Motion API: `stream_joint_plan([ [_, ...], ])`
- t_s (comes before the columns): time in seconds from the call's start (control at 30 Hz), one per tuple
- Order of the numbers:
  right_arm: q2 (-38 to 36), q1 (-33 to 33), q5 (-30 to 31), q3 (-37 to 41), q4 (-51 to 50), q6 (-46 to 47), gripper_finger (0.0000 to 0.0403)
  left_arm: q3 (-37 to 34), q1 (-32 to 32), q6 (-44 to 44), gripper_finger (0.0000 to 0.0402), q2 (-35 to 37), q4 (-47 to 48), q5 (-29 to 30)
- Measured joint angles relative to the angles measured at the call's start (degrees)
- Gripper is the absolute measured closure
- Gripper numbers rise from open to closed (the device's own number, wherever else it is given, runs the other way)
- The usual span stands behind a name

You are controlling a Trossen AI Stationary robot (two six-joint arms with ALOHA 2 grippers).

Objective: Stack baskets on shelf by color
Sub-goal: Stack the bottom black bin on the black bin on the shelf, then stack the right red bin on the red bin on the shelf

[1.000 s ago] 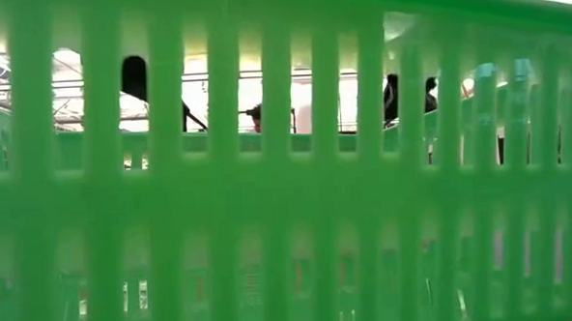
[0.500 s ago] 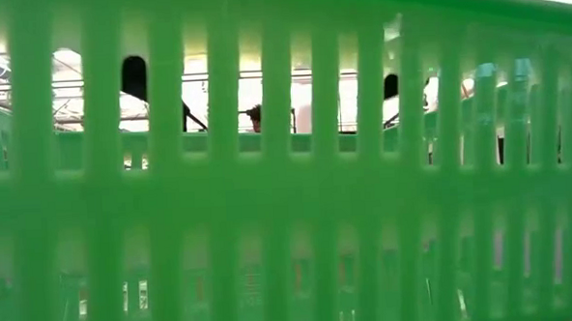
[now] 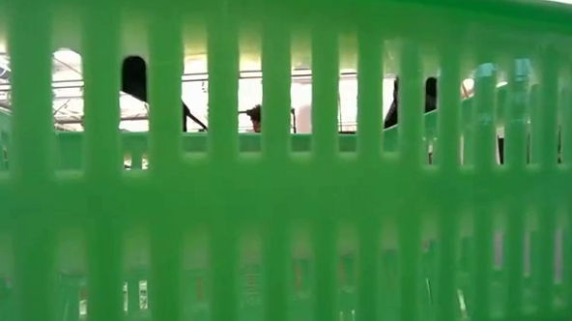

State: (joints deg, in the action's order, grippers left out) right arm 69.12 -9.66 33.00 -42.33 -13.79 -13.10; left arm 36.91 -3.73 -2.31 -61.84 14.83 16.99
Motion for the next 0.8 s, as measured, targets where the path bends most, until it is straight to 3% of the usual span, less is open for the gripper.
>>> stream_joint_plan([
  [0.33,-0.43,-0.02,-0.03,0.02,-9.10,0.50,0.0344,0.00,-0.07,-0.34,0.0259,0.00,0.45,-0.03],
  [0.6,-1.03,3.31,-0.92,0.02,-0.65,0.42,0.0344,0.00,-0.07,-0.33,0.0259,0.00,0.42,-0.02],
  [0.8,-1.26,6.59,-14.48,0.02,13.81,0.39,0.0344,0.00,-0.07,-0.33,0.0259,0.00,0.00,0.02],
])
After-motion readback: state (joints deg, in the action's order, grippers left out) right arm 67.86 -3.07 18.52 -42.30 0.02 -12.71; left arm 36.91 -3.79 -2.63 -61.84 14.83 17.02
